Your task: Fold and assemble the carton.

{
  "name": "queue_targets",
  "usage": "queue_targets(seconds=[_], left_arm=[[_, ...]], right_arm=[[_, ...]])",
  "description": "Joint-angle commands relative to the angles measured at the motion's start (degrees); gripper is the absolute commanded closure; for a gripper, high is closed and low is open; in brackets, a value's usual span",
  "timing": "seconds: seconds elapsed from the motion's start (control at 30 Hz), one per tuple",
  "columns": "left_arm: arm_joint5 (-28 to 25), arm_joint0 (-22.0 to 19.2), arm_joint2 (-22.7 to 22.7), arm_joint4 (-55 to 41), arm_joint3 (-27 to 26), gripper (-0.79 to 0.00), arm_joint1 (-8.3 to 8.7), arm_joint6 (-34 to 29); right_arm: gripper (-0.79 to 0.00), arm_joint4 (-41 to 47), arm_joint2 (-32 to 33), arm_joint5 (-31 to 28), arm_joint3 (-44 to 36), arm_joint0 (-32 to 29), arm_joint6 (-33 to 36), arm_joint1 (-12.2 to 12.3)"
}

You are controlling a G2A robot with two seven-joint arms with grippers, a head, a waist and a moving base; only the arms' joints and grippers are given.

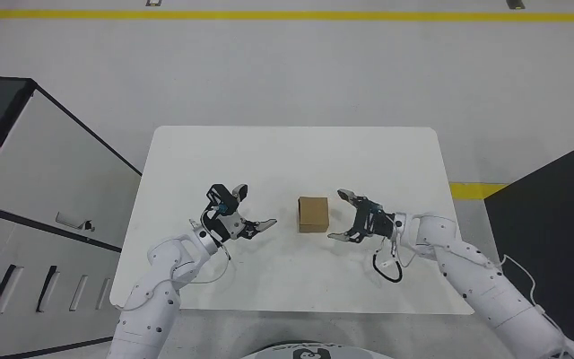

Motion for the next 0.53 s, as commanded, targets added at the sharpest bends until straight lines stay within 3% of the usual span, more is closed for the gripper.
queue_targets(seconds=[0.0, 0.2, 0.37, 0.5], left_arm=[[0.0, 0.0, 0.0, 0.0, 0.0, -0.785, 0.0, 0.0], [0.0, 0.0, 0.0, 0.0, 0.0, -0.785, 0.0, 0.0], [0.0, 0.0, 0.0, 0.0, 0.0, -0.785, 0.0, 0.0], [0.0, 0.0, 0.0, 0.0, 0.0, -0.785, 0.0, 0.0]], right_arm=[[-0.785, 0.27, 3.53, -0.85, -2.83, -3.23, -0.05, 1.07], [-0.785, 1.46, 13.16, -2.59, -8.88, -13.08, -0.03, 3.66], [-0.785, 4.54, 21.33, -0.48, -13.77, -22.96, -0.66, 5.01], [-0.784, 4.46, 22.72, -0.38, -15.06, -24.85, -1.48, 5.22]])
